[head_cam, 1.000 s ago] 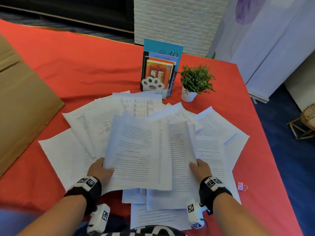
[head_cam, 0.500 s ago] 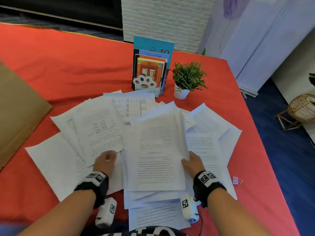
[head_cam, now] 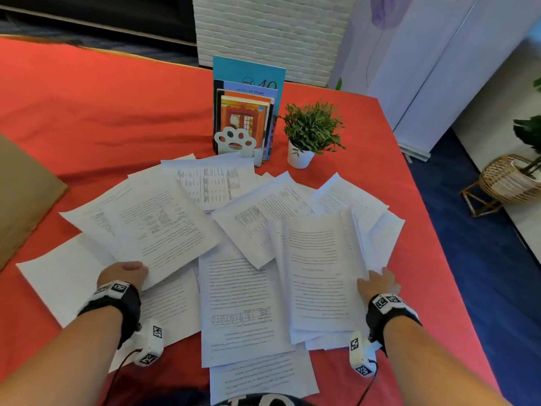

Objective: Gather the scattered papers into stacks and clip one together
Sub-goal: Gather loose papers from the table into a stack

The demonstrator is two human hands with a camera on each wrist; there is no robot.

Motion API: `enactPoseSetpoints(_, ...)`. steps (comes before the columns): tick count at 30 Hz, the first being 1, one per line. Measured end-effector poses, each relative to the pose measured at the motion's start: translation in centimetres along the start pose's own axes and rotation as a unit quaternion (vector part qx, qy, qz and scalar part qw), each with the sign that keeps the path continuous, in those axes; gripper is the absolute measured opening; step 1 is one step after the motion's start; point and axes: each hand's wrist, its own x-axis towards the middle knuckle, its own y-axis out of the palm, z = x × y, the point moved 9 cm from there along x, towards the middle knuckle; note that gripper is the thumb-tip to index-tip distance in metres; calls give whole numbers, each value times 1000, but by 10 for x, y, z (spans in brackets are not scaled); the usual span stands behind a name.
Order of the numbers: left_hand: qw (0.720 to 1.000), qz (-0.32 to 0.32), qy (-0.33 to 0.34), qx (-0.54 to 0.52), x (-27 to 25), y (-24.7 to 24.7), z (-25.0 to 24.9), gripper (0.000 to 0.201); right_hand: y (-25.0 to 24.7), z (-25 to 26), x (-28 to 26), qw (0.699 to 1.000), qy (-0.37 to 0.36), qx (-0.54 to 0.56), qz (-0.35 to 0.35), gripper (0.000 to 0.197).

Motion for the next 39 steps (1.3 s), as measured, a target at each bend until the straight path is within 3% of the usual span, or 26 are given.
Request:
enactPoseSetpoints(5, 999, 32, -21, -36, -11, 1, 10, 41, 4, 5, 8, 997, -21, -71, 31, 44)
enactPoseSetpoints(8, 1000, 17, 10, -10, -21, -6, 17, 31, 6, 13, 9, 995, -34, -75, 48, 45)
enactPoseSetpoints(10, 999, 3, 32, 16, -31, -9, 21, 30, 8, 23, 5, 993, -49, -98, 40, 42)
enactPoseSetpoints(14, 997, 9, 62, 44, -43, -10, 19, 50, 14, 39, -9, 990, -89, -112, 9, 43)
enactPoseSetpoints(20, 993, -38, 107, -44, -58, -28, 11, 58, 18, 56, -39, 975, -153, -154, -36, 38)
enactPoseSetpoints(22, 990, -36, 86, -108, -64, -30, 14, 74, 12, 57, -44, 981, -155, -101, -56, 33)
enactPoseSetpoints(25, 985, -7, 40, -168, -70, -22, 21, 87, 1, 60, -49, 982, -168, 80, -20, 25)
enactPoseSetpoints(28, 987, 22, 26, -154, -69, -7, 26, 75, -22, 68, -60, 966, -205, 150, -35, 21)
enactPoseSetpoints(32, 996, 32, 56, -59, -74, 6, 21, 52, -59, 82, -79, 954, -244, 140, -107, 20)
enactPoseSetpoints(39, 997, -2, 77, -21, -79, 0, 9, 42, -143, 119, -121, 908, -303, 149, -248, 20)
